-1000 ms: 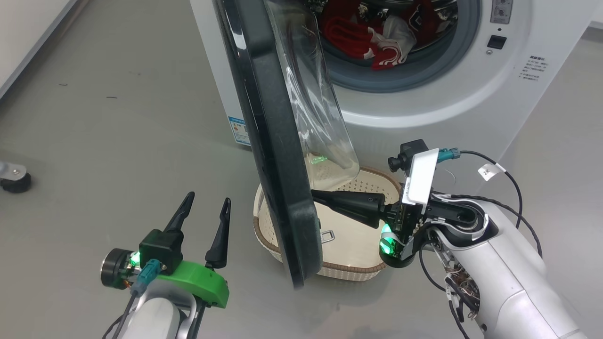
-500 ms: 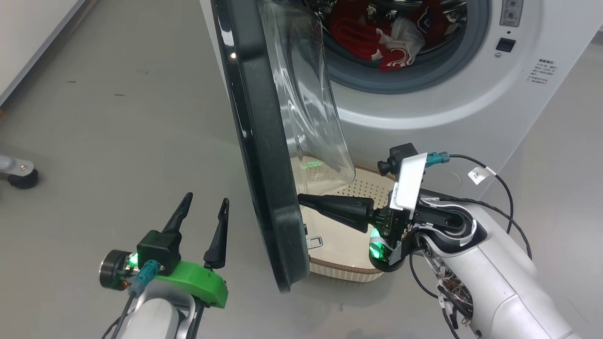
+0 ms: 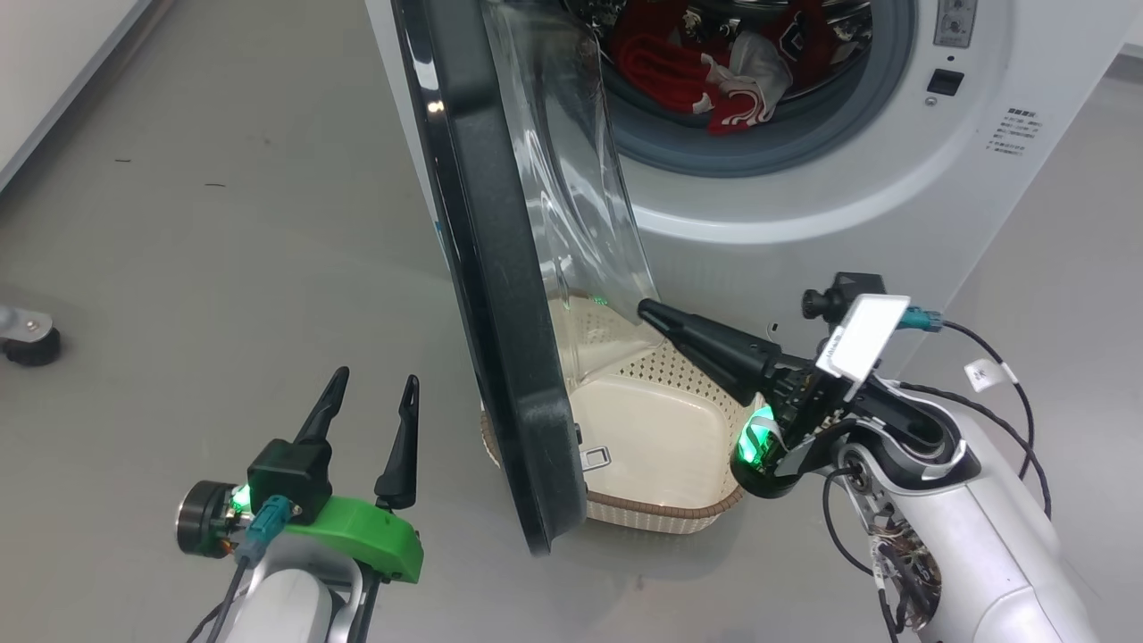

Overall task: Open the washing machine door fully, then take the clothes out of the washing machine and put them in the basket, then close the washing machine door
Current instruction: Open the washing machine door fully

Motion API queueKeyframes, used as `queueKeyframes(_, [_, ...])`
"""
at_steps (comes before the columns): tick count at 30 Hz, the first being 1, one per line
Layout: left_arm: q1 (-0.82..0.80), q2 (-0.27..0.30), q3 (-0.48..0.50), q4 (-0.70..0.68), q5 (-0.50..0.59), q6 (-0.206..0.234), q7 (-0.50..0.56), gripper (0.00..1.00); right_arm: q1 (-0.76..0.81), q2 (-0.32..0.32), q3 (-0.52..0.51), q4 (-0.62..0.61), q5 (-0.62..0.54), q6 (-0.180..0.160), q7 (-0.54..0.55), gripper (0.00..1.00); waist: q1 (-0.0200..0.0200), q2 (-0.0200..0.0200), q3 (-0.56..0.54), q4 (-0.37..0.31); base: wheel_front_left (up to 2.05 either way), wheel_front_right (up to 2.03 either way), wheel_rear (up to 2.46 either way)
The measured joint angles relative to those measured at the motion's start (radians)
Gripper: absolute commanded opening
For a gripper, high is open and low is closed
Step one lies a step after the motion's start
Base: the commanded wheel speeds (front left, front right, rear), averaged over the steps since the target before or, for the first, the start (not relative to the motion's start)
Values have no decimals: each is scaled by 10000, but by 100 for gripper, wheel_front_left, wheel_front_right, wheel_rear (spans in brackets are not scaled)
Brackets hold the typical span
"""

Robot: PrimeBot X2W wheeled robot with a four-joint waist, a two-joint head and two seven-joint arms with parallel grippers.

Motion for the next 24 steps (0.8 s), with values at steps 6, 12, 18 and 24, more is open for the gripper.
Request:
queueKeyframes(6, [18,4,56,6,0,19,0,100,742,-90,-1114,-663,-326,0,-878,0,0,0,-7,-134,0,0,0])
queueKeyframes(12, [51,6,205,4,2,52,0,100,1734,-347,-1904,-1267,-1220,0,-1914,100,0,0,-68,-252,0,0,0])
queueKeyframes(18, [66,6,268,4,2,52,0,100,2438,-435,-2708,-1912,-2717,0,-3532,100,0,0,-76,-360,0,0,0])
queueKeyframes(24, [105,6,282,-6,2,52,0,100,3196,-1104,-3231,-2297,-5313,0,-5653,100,0,0,-79,-446,0,0,0])
